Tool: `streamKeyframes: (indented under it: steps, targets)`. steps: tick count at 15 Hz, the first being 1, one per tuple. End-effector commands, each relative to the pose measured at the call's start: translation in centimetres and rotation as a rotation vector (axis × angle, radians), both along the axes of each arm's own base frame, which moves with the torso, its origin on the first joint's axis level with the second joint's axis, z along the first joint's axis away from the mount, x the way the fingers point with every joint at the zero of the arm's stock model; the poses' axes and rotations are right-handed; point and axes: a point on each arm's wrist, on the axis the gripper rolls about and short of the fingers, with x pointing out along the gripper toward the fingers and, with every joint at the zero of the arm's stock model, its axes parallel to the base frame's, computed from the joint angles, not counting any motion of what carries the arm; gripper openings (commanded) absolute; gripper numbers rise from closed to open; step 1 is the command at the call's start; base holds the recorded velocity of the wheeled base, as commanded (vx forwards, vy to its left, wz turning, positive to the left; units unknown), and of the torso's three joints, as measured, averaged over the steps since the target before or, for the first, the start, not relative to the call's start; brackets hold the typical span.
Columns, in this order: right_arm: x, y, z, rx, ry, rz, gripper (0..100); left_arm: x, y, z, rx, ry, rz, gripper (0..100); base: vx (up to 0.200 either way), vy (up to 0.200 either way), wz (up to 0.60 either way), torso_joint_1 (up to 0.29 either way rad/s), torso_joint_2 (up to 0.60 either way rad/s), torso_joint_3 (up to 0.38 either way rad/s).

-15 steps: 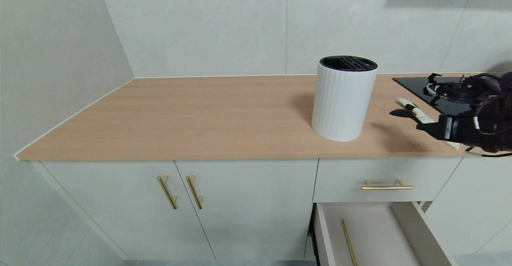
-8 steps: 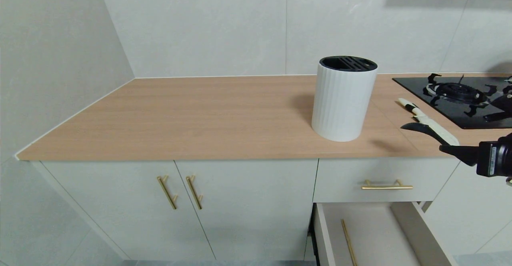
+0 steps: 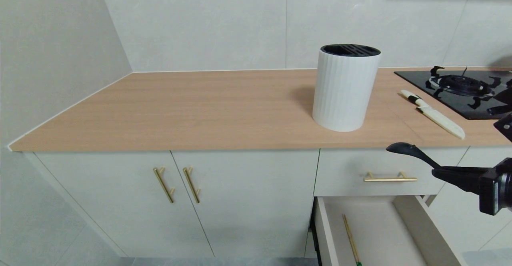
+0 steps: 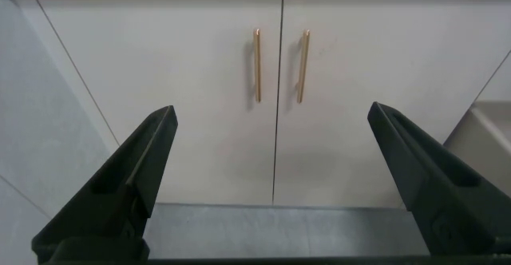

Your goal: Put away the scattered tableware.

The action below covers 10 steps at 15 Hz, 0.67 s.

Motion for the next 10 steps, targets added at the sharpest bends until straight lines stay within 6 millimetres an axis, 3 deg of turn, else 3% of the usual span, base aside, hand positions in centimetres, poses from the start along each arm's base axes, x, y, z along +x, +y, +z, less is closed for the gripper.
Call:
streamKeyframes:
  steps: [1,10]
  targets:
    - [-0.4,0.4,-0.6,-0.021,0.011,0.036,0,0.0,0.0,0.0,-0.001,0.000,0.001,100,0.000,0.000,0.00,-0.183,0.47,0.286]
    - [0.1,1.0,-1.9,-0.041,0.066,0.074,0,0.0,0.0,0.0,-0.001,0.000,0.003,100,0.000,0.000,0.00,-0.155,0.46,0.301]
